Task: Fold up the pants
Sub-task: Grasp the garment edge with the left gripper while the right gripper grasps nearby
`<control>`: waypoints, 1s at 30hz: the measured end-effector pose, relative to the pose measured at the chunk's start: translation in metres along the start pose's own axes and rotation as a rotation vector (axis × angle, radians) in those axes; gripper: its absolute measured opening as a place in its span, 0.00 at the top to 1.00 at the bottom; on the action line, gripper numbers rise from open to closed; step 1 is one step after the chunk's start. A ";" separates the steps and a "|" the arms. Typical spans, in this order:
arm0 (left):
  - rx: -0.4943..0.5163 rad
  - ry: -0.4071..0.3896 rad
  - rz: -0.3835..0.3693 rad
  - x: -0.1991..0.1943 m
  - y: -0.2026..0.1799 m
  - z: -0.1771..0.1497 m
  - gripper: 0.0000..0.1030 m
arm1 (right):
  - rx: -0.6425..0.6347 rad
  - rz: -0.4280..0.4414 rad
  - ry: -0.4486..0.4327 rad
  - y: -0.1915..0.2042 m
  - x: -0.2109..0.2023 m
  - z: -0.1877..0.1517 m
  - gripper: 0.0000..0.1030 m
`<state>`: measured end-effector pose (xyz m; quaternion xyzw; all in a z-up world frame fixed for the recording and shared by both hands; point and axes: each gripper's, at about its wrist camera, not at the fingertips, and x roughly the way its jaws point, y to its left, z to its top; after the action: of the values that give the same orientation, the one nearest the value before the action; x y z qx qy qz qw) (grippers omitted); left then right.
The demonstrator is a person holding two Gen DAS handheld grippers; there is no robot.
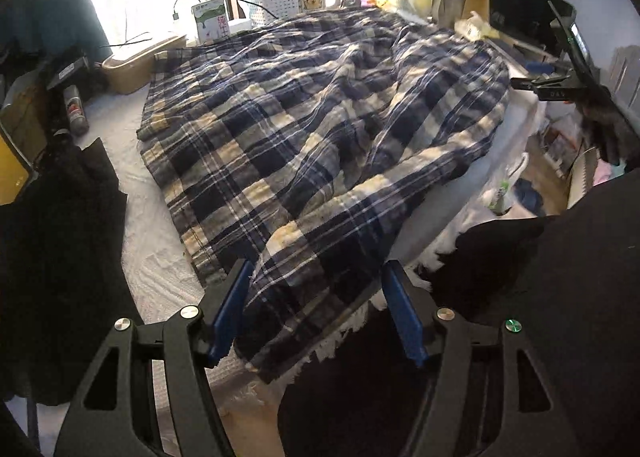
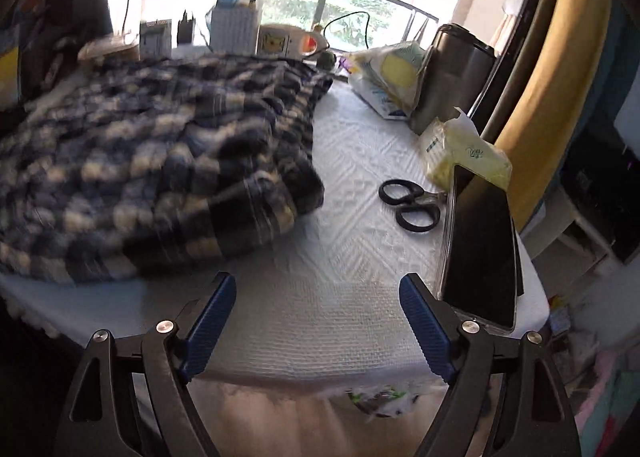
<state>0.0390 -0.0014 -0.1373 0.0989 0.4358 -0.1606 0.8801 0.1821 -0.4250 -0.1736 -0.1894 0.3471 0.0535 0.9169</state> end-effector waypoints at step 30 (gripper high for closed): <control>-0.210 -0.272 -0.109 -0.052 0.047 0.018 0.96 | -0.128 0.198 -0.220 0.034 0.004 0.033 0.83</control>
<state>0.0403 0.0472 -0.0832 -0.0401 0.3316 -0.1737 0.9264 0.1979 -0.3805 -0.1641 -0.2054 0.2576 0.1860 0.9257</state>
